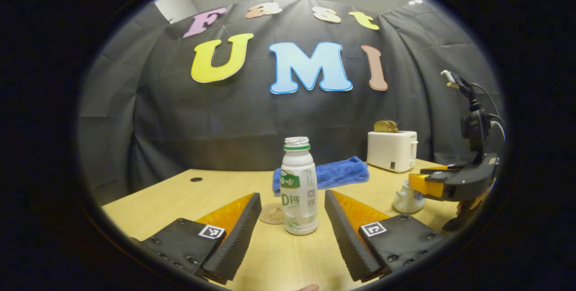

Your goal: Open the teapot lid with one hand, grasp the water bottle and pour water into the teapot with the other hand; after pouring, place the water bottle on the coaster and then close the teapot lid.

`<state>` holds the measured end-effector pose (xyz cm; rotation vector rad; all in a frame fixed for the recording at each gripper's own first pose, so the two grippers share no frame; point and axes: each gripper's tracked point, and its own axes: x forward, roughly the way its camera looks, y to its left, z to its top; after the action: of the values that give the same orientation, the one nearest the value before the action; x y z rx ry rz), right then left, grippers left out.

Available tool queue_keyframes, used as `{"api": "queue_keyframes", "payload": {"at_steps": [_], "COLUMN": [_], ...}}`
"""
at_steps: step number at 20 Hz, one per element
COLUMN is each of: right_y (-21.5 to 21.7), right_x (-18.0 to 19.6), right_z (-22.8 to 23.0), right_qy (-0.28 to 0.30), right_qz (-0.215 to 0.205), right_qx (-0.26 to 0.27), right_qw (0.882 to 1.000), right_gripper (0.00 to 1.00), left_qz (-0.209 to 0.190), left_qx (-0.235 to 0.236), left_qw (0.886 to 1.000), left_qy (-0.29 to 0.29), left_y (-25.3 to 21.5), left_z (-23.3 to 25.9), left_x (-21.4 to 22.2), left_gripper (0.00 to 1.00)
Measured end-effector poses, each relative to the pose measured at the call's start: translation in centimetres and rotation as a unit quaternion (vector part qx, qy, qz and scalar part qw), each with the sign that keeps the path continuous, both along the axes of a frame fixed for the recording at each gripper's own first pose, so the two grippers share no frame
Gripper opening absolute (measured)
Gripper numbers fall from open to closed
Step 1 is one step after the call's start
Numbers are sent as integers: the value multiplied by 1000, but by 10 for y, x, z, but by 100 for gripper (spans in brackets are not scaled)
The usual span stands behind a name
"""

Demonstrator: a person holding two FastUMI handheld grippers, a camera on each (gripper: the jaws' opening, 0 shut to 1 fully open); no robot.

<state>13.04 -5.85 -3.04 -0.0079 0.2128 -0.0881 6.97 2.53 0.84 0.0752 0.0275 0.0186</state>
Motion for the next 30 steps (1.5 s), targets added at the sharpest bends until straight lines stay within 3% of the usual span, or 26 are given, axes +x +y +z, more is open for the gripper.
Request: {"api": "queue_keyframes", "payload": {"at_steps": [2,3,5,6,8,9,10,11,13,16,17,18,19,20,23,24,25,26,27,28,29,30], "right_y": [7,2,3,6,6,7,7,7,6,7,7,7,6,3,-2,-1,-3,-5,-6,-5,-2,-1], "right_x": [1,20,5,4,5,5,5,6,8,7,8,7,6,4,1,4,8,9,5,6,6,7], "right_z": [-1,-15,-1,-1,-1,-1,0,-1,0,0,0,3,11,21,27,19,12,7,15,18,17,9], "right_qy": [-2,1,3,4,7,6,4,1,-2,-5,-7,-14,-27,-45,-60,-49,-36,-27,-33,-40,-37,-27], "right_qz": [16,9,11,15,21,25,30,33,34,35,36,37,36,30,18,18,11,6,2,4,7,8], "right_qx": [2,-5,-8,-9,-24,-34,-43,-47,-40,-17,-14,-12,-12,-17,-25,-20,-22,-26,-28,-24,-18,-16], "right_qw": [1000,1000,1000,1000,999,999,999,998,999,999,999,999,999,998,998,998,999,999,999,999,999,999], "right_gripper": [44,44,17,34,0,17,17,17,17,17,17,17,0,17,17,34,17,0,3,6,24,8], "left_qz": [1,1,4,4,4,3,1,-1,0,-3,-6,-8,-6,-5,-6,-5,-5,-6,-5,-6,-7,-7], "left_qx": [4,5,6,6,6,7,8,9,16,20,16,14,15,17,19,19,19,18,17,15,14,16], "left_qw": [1000,1000,1000,1000,1000,1000,1000,1000,1000,1000,1000,1000,1000,1000,1000,999,999,999,1000,1000,1000,1000], "left_qy": [-3,-3,-1,2,6,7,9,11,15,16,15,17,18,20,24,26,27,26,23,20,18,18], "left_y": [0,1,3,4,4,4,2,0,0,-4,-6,-7,-5,-4,-4,-5,-6,-7,-6,-6,-6,-6], "left_z": [3,3,2,0,-3,-2,-5,-5,-7,-7,-7,-7,-7,-10,-11,-13,-13,-13,-11,-8,-6,-7], "left_x": [-1,0,0,0,1,2,4,6,8,9,10,10,10,10,12,12,11,10,9,9,10,10], "left_gripper": [100,100,100,100,100,100,100,87,94,95,90,94,94,100,94,94,100,100,94,94,100,100]}}
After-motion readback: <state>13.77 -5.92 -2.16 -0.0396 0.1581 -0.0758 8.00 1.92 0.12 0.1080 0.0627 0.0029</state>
